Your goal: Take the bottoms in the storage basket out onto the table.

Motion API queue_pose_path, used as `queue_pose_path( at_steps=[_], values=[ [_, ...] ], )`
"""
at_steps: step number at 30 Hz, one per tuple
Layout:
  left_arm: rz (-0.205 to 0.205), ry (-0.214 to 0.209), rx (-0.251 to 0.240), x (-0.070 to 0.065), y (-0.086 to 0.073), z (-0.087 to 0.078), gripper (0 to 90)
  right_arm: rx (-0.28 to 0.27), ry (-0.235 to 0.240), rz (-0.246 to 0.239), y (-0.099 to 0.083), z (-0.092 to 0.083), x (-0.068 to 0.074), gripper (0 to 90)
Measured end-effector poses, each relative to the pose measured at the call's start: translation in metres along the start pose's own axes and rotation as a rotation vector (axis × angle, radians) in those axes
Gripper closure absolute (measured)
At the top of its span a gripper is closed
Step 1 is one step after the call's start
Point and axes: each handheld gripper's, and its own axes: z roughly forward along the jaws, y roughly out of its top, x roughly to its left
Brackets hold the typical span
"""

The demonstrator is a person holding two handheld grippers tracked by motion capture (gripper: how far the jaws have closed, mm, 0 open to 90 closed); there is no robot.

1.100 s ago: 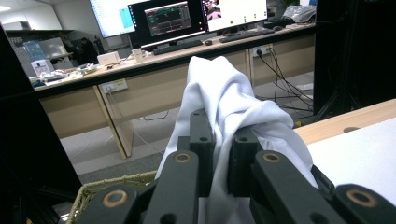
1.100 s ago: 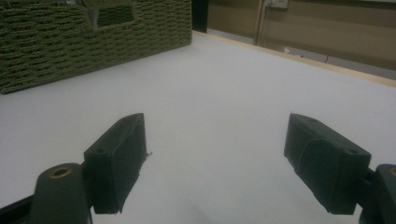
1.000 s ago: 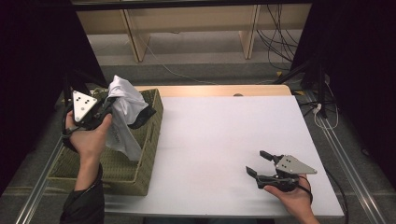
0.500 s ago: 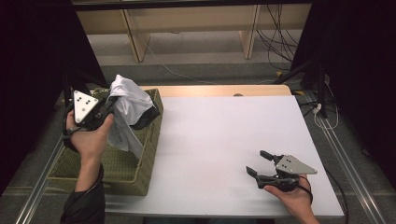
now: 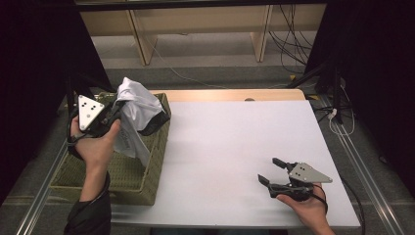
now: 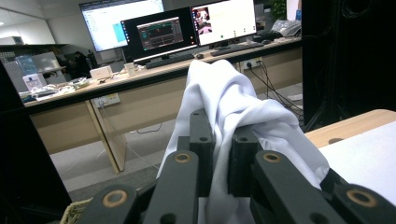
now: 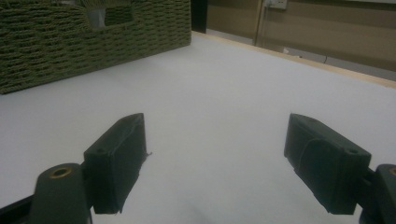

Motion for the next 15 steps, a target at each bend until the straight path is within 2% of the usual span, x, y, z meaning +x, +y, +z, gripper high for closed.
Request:
queue_pose_path(
  at_steps=[15],
  values=[
    [0.012, -0.014, -0.014, -0.0073, 0.0031, -0.0007, 82.3, -0.007, 0.000, -0.002, -0.0001, 0.0004, 0.0000, 21.7]
  ],
)
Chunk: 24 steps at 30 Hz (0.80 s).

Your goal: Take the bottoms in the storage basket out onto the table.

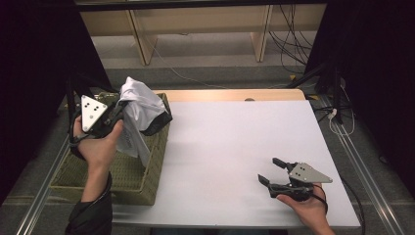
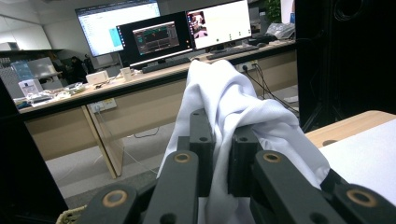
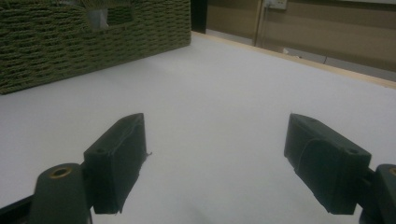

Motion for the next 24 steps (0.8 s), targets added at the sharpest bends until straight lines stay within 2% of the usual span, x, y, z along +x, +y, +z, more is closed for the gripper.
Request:
queue_pose_path(
  at_steps=[24],
  values=[
    [0.009, -0.036, -0.021, -0.011, 0.005, -0.001, 82.3, 0.004, -0.004, -0.003, 0.000, 0.000, 0.000, 21.6]
  ],
)
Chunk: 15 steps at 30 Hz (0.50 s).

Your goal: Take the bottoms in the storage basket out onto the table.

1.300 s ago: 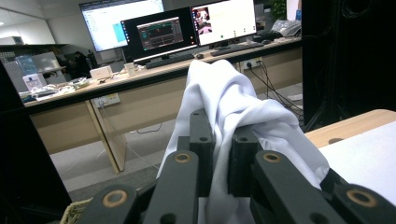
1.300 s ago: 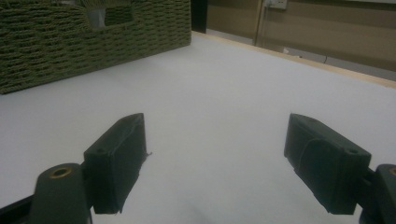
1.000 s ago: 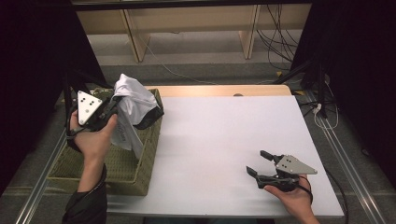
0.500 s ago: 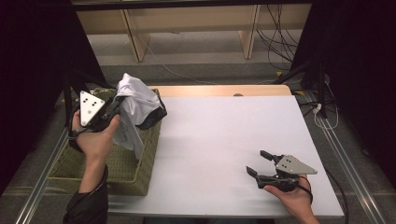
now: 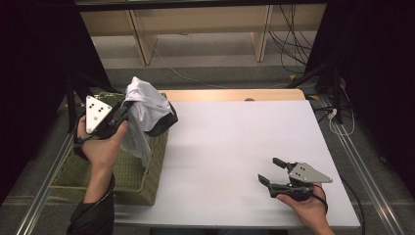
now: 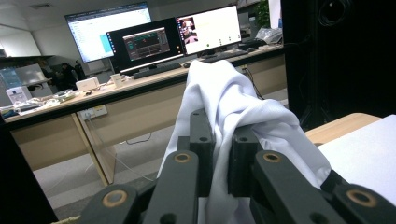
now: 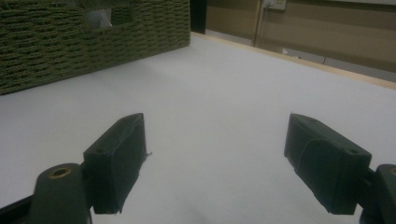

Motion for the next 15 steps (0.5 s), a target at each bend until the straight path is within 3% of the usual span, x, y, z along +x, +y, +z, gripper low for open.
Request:
queue_pose_path(
  at_steps=[15],
  values=[
    [0.001, -0.020, -0.008, -0.0066, 0.0016, 0.0007, 82.4, 0.000, 0.000, 0.000, 0.0000, -0.0001, -0.0001, 21.6]
  ],
)
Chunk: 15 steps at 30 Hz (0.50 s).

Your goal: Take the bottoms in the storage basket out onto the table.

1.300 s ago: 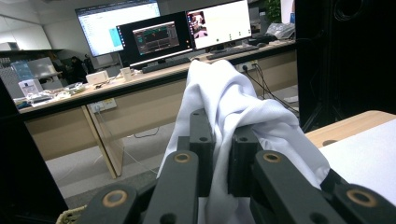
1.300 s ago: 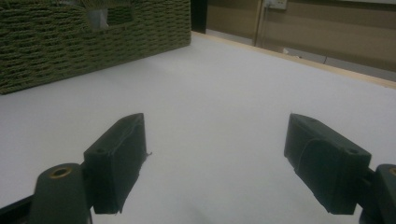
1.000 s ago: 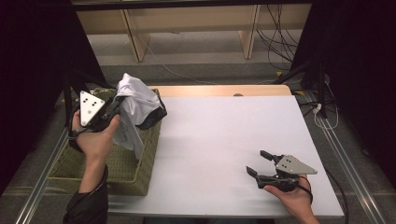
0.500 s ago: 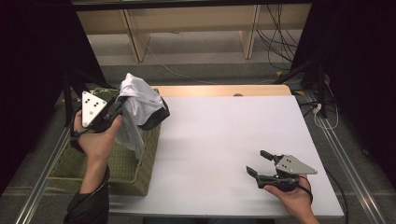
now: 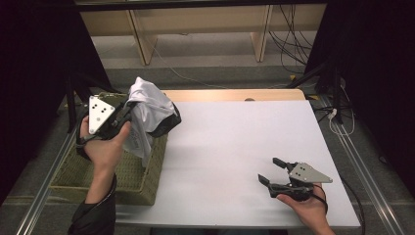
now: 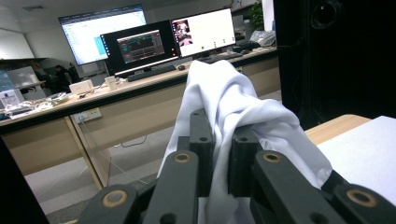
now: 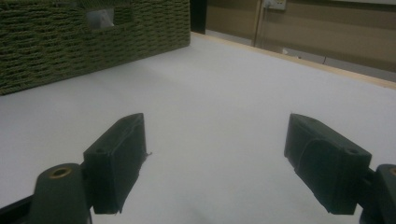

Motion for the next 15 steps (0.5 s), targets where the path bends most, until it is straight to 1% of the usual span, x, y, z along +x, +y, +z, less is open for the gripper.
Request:
queue_pose_path(
  at_steps=[4, 15],
  values=[
    [-0.001, -0.001, -0.004, -0.0011, 0.0006, 0.0001, 82.4, -0.005, 0.002, 0.006, -0.0002, 0.0006, 0.0005, 21.6],
    [0.002, -0.014, -0.007, -0.0058, 0.0015, 0.0013, 82.3, -0.001, 0.000, 0.001, 0.0000, 0.0001, -0.0001, 21.6]
  ],
)
